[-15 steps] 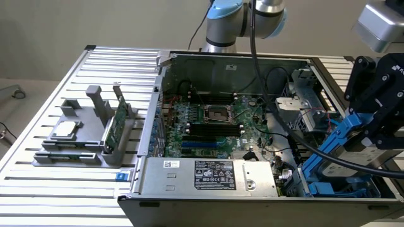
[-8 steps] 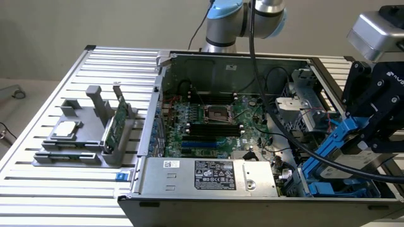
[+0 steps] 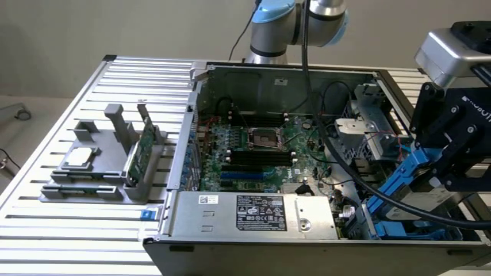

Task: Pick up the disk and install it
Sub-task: 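Insert the disk into the insertion slot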

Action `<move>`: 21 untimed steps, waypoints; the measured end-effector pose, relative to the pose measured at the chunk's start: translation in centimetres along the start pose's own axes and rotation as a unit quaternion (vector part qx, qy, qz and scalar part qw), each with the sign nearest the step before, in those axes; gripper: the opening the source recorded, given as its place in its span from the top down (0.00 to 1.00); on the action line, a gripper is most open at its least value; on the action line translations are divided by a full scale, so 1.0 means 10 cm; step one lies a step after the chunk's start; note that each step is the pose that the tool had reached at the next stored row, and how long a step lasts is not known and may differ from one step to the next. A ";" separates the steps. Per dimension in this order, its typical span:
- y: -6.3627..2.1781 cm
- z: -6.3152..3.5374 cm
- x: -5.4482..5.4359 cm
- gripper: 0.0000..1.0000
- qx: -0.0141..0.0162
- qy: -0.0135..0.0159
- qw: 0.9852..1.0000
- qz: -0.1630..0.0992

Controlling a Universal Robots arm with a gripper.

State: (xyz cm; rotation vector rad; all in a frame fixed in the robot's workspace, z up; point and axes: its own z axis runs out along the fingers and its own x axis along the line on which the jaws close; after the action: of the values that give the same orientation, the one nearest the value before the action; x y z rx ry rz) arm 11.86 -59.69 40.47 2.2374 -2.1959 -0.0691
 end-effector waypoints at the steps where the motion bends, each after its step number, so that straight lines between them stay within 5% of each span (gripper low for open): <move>1: -0.001 0.013 0.00 0.66 0.000 0.000 1.000 -0.001; 5: -0.002 0.056 0.00 0.53 0.000 0.000 1.000 -0.003; 14: -0.003 0.077 0.00 0.53 0.000 0.000 1.000 -0.005; 21: -0.003 0.077 0.00 0.74 0.000 0.000 1.000 -0.005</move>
State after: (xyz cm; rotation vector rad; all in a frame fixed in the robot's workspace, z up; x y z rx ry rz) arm 11.86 -59.69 39.70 2.2476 -2.1855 -0.0694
